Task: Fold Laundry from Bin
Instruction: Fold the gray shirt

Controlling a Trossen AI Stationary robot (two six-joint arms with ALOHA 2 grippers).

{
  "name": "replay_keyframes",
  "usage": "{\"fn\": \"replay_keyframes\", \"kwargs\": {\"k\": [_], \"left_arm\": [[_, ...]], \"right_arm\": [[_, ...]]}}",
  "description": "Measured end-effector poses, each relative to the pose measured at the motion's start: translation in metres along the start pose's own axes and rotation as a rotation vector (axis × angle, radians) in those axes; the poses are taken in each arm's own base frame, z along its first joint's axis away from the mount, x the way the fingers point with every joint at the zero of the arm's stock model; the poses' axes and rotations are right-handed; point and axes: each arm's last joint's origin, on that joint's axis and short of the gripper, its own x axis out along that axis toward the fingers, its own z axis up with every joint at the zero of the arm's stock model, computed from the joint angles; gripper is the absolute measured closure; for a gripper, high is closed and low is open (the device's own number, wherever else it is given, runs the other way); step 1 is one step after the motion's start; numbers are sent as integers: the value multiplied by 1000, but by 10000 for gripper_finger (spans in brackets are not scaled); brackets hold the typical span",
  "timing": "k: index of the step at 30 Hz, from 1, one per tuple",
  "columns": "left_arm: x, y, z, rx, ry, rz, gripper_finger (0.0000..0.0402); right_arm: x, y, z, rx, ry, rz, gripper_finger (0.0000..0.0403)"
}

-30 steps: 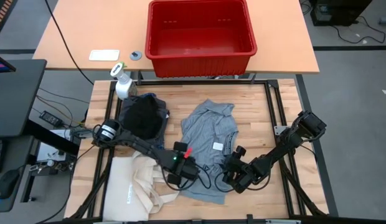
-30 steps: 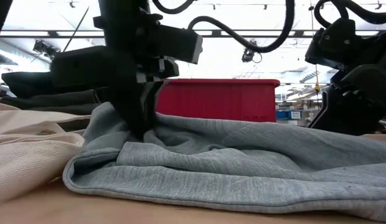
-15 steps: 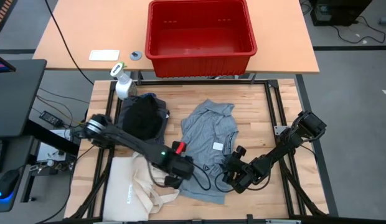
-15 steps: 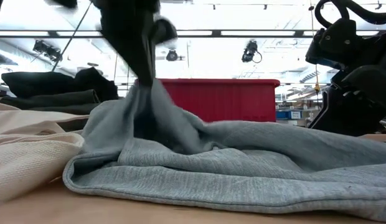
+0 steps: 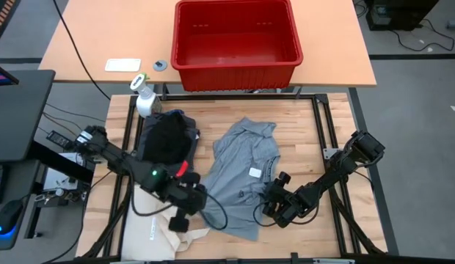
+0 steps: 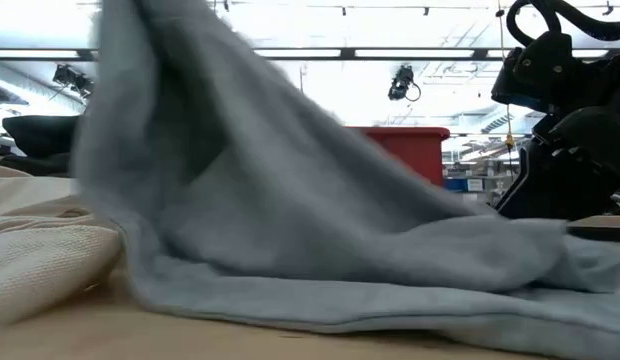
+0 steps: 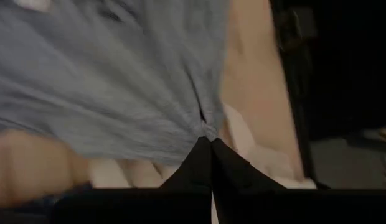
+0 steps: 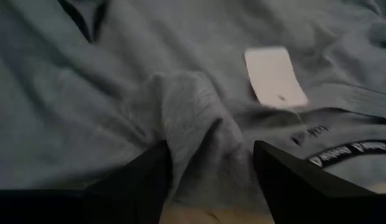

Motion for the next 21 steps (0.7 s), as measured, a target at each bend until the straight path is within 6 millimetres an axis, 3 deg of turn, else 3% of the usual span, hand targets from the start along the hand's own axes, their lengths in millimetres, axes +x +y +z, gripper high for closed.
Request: {"fn": "replay_keyframes", "kwargs": {"k": [3,7,13,17,21], "left_arm": [[7,-13,-8,19,46,-39,401],[39,-25,-18,58,106,-35,390],[80,-27,-27,44,228,16,328],[80,-27,-26,10,279,-108,274],[66,-25,-12,-72,282,-245,236]], "right_arm": [[0,0,0,-23,8,0,165],[0,0,-1,-33,27,10,165],[-1,0,-2,-40,55,22,165],[-5,-2,1,-38,75,40,165],[-26,4,19,-63,53,95,168]]}}
